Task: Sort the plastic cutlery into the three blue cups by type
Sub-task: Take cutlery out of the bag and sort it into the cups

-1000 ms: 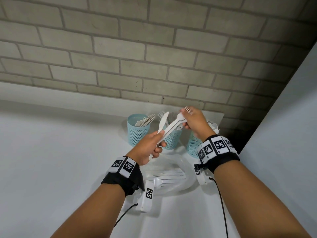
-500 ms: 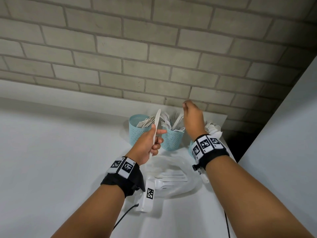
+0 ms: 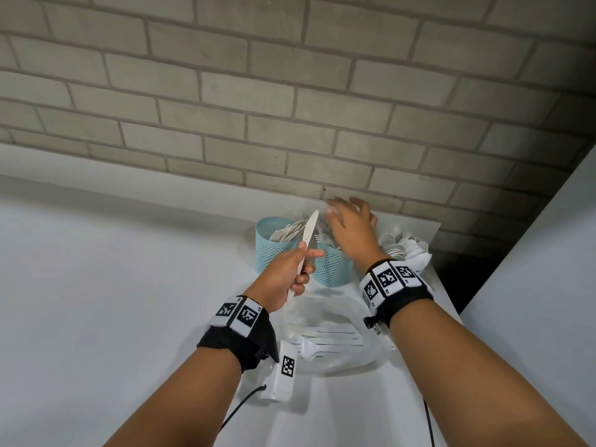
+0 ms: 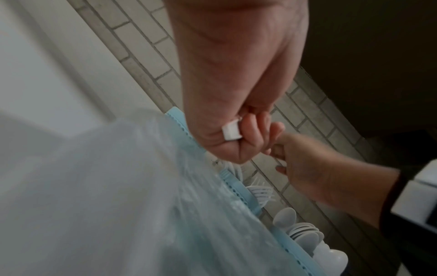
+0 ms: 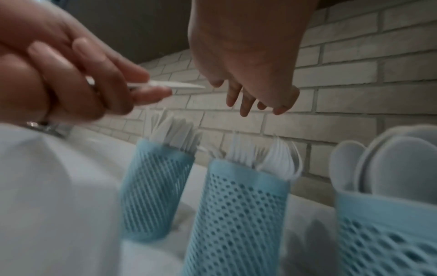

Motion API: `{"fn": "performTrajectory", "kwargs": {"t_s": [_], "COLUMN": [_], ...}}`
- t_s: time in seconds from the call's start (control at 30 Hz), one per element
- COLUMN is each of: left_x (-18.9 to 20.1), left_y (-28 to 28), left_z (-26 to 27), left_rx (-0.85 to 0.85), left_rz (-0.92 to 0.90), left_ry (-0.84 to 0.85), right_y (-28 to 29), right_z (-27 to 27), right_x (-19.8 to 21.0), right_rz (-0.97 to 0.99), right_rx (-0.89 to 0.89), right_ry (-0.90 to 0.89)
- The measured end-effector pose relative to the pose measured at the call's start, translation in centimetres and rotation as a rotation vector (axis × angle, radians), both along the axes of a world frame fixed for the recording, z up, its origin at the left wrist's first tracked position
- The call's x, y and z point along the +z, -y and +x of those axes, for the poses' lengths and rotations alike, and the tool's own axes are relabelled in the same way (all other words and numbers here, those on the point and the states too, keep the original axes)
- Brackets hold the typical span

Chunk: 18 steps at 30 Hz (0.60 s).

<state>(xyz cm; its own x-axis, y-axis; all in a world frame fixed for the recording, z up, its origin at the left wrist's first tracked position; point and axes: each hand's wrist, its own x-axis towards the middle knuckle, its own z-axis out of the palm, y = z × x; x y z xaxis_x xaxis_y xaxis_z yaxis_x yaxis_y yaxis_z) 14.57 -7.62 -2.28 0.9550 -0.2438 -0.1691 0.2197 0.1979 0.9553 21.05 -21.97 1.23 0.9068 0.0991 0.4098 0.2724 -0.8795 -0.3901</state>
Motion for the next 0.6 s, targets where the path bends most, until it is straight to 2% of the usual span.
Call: {"fn": "performTrajectory", "kwargs": {"t_s": [0.03, 0.1, 0.13, 0.2, 0.3, 0.4, 0.5, 0.53, 0.6], "left_x": [0.1, 0.2, 0.3, 0.6, 0.8, 0.8, 0.7, 0.6, 0.5], "left_y": [0.0, 0.1, 0.1, 0.2, -0.1, -1.0, -2.0, -2.2, -2.7], "left_z": [0.0, 0.1, 0.1, 0.2, 0.4, 0.3, 0.3, 0.3, 0.1], "left_rx": [0.002, -0.004, -0.01, -0.004, 0.063, 0.134, 0.185, 0.174, 0.041], "left_rz": [0.002, 0.007, 0.01, 0.0, -0.024, 0.039, 0.244, 0.384, 0.72], "left_ry": [0.01, 0.032, 0.044, 0.057, 0.018, -0.088, -0.087, -0.034, 0.093], "right_y": [-0.4, -1.1, -1.3, -1.6, -1.8, -1.4, -1.3, -1.5, -2.0], "right_z": [-0.1, -0.2, -0.2, -0.1, 0.3, 0.8, 0.6, 0.5, 0.4], "right_x": [0.6, 1.6, 2.0, 2.6, 3.6, 4.8, 5.6, 5.7, 5.3], "right_rz": [0.177, 0.463, 0.516, 0.501, 0.607, 0.817, 0.992, 1.0, 0.931], "right_rx": [0.042, 0.175, 0.231, 0.289, 0.302, 0.194, 0.094, 0.081, 0.079], "right_ry": [0.007, -0.13, -0.223, -0.32, -0.241, 0.006, 0.226, 0.268, 0.297]}}
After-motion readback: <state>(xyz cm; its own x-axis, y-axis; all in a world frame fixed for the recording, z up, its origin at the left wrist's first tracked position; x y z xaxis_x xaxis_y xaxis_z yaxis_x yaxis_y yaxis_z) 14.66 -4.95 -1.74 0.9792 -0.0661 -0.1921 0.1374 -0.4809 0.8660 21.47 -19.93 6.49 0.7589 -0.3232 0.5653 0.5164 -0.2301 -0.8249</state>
